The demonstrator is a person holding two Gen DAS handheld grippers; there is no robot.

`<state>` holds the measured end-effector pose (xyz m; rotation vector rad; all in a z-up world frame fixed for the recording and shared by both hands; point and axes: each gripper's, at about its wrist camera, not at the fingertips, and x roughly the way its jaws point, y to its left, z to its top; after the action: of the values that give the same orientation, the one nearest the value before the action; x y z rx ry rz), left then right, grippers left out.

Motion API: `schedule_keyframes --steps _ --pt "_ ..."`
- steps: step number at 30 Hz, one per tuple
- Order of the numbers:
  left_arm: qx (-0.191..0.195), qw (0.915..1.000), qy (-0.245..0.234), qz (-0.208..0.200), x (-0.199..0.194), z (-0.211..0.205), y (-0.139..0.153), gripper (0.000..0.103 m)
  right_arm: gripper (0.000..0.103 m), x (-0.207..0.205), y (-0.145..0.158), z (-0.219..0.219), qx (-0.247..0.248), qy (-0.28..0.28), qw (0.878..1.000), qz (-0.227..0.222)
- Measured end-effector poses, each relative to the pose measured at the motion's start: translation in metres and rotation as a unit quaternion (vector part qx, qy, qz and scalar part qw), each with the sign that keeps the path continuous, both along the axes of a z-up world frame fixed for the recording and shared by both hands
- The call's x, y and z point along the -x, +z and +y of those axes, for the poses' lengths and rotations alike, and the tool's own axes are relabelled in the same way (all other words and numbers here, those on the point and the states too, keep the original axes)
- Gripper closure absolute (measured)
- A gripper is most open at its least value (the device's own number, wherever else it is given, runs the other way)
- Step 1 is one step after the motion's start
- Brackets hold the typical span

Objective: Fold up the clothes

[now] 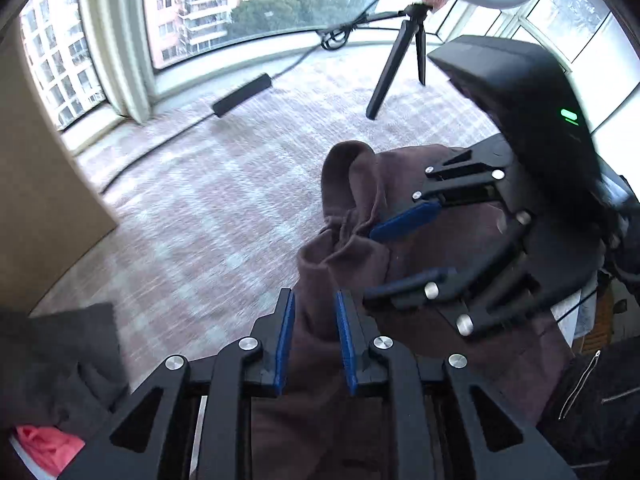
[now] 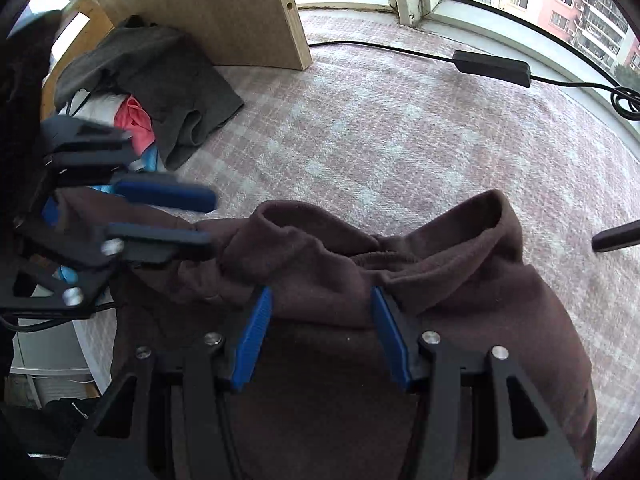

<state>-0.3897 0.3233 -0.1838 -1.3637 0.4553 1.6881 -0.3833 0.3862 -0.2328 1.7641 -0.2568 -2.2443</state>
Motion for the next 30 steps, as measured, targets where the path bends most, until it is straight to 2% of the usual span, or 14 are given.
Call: schedule_keyframes --steps 2,4,6,8,11,12,15,17,19,21,22,24,25,30 --pt "0.014 0.9997 -0.015 -0.011 0.0 0.014 -0.011 0.082 0.051 -0.008 0.006 0.008 -0.004 -0.01 1.0 0.013" --pt "0.027 0.9994 -0.023 -0.004 -0.002 0.018 -0.014 0.098 0.051 -0.016 0.012 0.016 -0.008 -0.02 0.999 0.025" --pt "0.024 0.9995 -0.02 0.007 0.0 0.014 -0.012 0.099 0.051 -0.025 0.021 0.028 -0.012 -0.035 0.998 0.042" --pt "0.008 0.9998 0.002 0.018 0.01 0.003 -0.002 0.099 0.051 -0.039 0.031 0.049 -0.024 -0.062 0.996 0.063" --pt "-0.013 0.9982 0.038 0.046 0.033 -0.016 0.009 0.099 0.051 -0.052 0.025 0.082 -0.081 -0.102 0.99 0.052" --pt "0.0 0.9956 0.063 0.07 0.045 -0.022 0.007 0.099 0.051 -0.054 0.016 0.091 -0.095 -0.113 0.988 0.034" --pt "0.068 0.9784 0.144 0.132 0.083 -0.024 -0.017 0.101 0.051 -0.053 -0.009 0.104 -0.108 -0.128 0.986 -0.004" --pt "0.077 0.97 0.164 0.162 0.093 -0.029 -0.017 0.101 0.051 -0.052 -0.023 0.107 -0.118 -0.128 0.984 -0.021" --pt "0.036 0.9746 0.177 0.132 0.099 -0.039 -0.006 0.098 0.049 -0.05 -0.028 0.101 -0.137 -0.114 0.984 -0.021" --pt "0.011 0.9829 0.151 0.105 0.097 -0.038 0.001 0.094 0.047 -0.048 -0.028 0.095 -0.151 -0.102 0.983 -0.023" --pt "0.01 0.9867 0.13 0.098 0.093 -0.034 0.002 0.092 0.047 -0.047 -0.028 0.094 -0.155 -0.098 0.983 -0.025" --pt "0.013 0.9916 0.1 0.081 0.087 -0.025 -0.002 0.08 0.047 -0.045 -0.027 0.095 -0.156 -0.093 0.983 -0.029" --pt "0.018 0.9938 0.086 0.068 0.085 -0.021 -0.007 0.078 0.047 -0.044 -0.026 0.097 -0.156 -0.097 0.983 -0.029" --pt "0.051 0.9961 0.058 0.041 0.072 -0.015 -0.029 0.078 0.047 -0.049 -0.013 0.103 -0.188 -0.103 0.977 -0.004"
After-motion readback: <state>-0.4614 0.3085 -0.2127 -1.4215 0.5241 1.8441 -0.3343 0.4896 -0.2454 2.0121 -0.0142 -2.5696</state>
